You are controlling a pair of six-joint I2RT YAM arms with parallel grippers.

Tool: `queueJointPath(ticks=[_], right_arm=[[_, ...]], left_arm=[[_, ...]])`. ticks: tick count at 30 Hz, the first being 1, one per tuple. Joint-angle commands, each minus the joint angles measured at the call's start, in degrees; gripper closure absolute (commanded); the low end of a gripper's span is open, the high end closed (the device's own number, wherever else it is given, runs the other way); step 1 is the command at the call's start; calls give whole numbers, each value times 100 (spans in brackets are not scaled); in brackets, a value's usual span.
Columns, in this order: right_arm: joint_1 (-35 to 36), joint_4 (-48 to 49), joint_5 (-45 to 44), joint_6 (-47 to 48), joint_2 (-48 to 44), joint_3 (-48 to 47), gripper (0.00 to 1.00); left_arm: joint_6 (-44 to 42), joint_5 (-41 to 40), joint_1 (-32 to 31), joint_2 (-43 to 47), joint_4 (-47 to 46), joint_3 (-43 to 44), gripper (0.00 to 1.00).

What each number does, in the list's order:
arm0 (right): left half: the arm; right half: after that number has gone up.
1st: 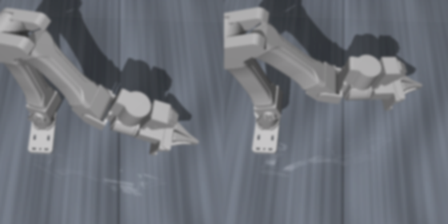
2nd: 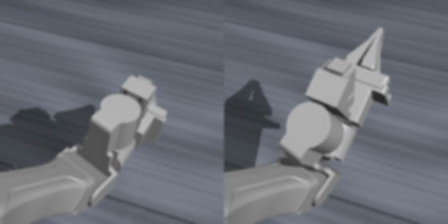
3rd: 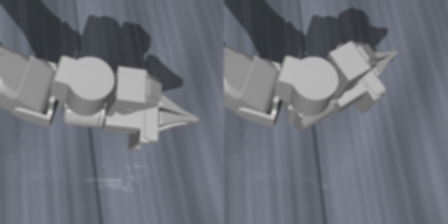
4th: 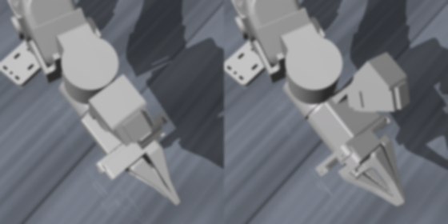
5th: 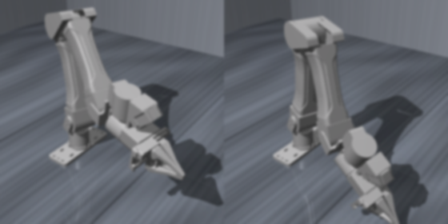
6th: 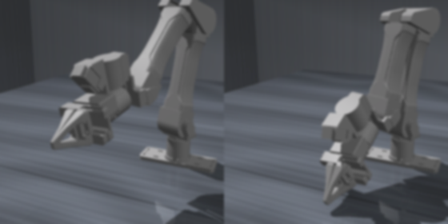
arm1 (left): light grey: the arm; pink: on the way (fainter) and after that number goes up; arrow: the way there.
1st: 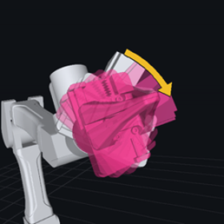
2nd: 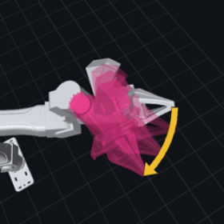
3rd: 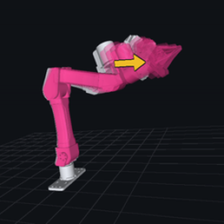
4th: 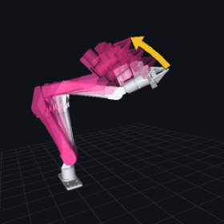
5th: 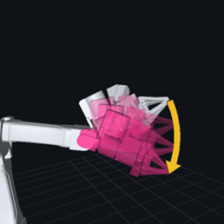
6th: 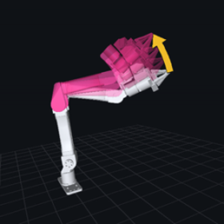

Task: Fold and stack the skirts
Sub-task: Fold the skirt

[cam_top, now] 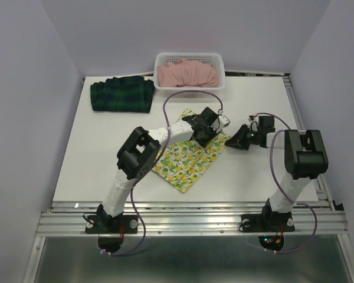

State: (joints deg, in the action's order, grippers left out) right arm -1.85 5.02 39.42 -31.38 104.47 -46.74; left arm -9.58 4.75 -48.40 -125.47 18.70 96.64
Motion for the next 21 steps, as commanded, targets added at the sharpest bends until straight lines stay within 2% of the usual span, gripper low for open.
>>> queueJointPath(ticks=[1,11,21], right_arm=[[18,-124,-373,105,241,86,85],[18,-176,-435,114,267,157,86],[18,-194,-409,123,302,157,87]], left_arm=[[9,157,-46,40,55,373,69],[106,640,-55,444,-77,83,62],[123,632,-55,164,2,259,62]])
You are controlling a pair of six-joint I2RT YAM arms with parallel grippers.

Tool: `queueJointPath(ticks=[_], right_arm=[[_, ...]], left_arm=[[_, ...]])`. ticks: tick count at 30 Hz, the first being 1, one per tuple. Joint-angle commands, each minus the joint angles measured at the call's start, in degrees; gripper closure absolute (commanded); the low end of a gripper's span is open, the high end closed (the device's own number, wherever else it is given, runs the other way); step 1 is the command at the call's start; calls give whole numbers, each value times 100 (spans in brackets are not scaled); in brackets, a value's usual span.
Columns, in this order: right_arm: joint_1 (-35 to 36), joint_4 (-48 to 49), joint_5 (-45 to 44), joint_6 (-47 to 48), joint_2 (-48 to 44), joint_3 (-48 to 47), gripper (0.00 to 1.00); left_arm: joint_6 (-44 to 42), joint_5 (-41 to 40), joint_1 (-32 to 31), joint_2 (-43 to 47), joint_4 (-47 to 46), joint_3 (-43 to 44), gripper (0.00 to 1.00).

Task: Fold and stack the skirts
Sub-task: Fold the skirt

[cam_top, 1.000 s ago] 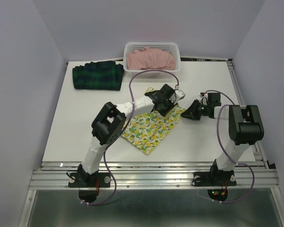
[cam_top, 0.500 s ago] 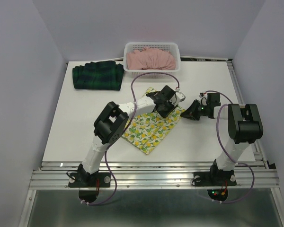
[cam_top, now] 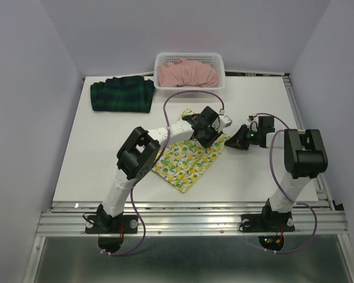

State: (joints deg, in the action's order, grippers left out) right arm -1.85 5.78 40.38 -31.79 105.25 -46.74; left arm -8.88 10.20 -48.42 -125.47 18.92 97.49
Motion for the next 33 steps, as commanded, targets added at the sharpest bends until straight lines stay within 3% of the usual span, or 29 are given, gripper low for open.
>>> queueJointPath(ticks=[1,11,13,15,16,17,19,31,33], right_arm=[[18,-262,-496,164,233,157,87],[18,-262,-487,173,268,174,86],[18,-253,-479,173,268,192,87],[18,-262,-478,182,277,200,87],[18,-262,-478,182,277,200,87],[18,-262,-470,182,294,192,87],[18,-262,-470,191,312,183,88],[18,-288,-531,173,294,200,91],[18,-306,-557,182,277,209,91]], left_arm=[[54,70,-53,146,-28,191,63],[115,-79,-53,119,-90,218,60],[106,-79,-53,84,-134,226,65],[89,-53,-62,58,-143,261,84],[89,-53,-62,58,-143,261,84],[71,-27,-62,75,-151,270,94],[54,9,-62,102,-160,261,100],[88,-26,-361,330,-187,112,100],[124,-158,-361,339,-204,103,84]])
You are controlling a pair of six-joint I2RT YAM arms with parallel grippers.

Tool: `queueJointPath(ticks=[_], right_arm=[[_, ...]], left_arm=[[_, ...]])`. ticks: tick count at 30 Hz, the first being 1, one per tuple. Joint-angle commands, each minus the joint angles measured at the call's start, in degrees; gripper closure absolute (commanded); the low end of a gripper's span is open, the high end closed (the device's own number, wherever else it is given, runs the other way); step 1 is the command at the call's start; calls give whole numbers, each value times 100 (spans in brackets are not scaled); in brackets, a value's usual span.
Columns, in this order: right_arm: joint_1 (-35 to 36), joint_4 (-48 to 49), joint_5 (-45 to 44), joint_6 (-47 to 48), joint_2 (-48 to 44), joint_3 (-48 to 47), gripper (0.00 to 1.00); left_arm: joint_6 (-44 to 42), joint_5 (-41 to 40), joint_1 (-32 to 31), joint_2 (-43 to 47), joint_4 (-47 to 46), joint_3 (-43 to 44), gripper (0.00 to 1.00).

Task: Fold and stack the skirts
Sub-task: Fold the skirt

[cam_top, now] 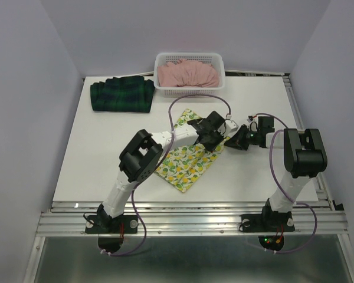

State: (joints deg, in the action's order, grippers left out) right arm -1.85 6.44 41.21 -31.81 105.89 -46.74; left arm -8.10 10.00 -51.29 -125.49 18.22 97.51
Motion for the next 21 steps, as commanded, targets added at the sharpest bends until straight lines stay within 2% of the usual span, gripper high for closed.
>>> queueJointPath(ticks=[1,3,5,20,21], right_arm=[[18,-380,-649,184,204,209,91],[18,-389,-676,202,204,218,91],[18,-406,-719,210,222,209,92],[18,-450,-685,228,283,200,92],[18,-459,-676,237,283,200,92]], left_arm=[[36,-208,-74,359,-160,84,78],[45,-471,-74,429,-187,83,68],[45,-630,-48,499,-240,92,64],[-95,-938,93,376,-266,216,60],[-104,-938,93,420,-301,207,57]])
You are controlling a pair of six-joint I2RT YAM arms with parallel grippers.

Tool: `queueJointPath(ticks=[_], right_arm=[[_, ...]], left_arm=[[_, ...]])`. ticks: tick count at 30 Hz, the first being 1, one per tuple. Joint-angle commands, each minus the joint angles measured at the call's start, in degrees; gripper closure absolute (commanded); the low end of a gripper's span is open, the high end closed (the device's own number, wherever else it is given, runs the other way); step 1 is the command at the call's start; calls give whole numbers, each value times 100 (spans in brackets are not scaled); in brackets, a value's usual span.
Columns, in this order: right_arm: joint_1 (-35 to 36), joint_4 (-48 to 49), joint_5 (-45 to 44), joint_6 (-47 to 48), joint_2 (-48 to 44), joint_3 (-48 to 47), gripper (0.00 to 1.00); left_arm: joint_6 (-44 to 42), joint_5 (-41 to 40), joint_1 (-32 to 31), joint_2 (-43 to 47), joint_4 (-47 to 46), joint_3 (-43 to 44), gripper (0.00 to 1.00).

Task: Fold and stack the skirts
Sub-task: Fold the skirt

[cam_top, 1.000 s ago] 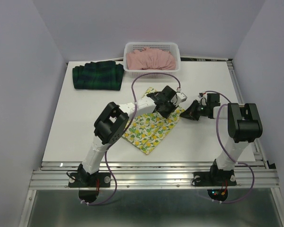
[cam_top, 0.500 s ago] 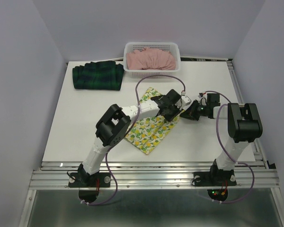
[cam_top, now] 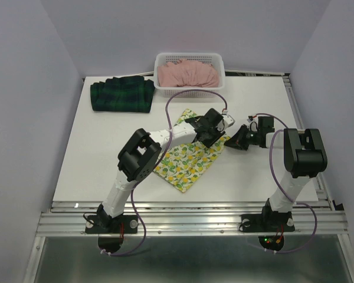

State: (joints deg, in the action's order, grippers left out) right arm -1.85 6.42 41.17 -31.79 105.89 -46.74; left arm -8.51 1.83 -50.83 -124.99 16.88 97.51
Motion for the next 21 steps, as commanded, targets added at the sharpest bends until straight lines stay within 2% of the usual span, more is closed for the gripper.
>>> queueJointPath(ticks=[1,16,19,20,21], right_arm=[[18,-440,-671,226,292,192,92],[18,-422,-592,217,319,200,91],[18,-430,-601,226,354,192,91],[18,-431,-601,209,354,192,91],[18,-431,-592,208,362,174,91]], left_arm=[[-71,-121,47,387,-185,180,57],[-89,328,73,142,-80,171,57],[-19,310,82,71,-63,241,75],[42,310,82,62,-62,242,85],[34,292,82,54,-71,250,88]])
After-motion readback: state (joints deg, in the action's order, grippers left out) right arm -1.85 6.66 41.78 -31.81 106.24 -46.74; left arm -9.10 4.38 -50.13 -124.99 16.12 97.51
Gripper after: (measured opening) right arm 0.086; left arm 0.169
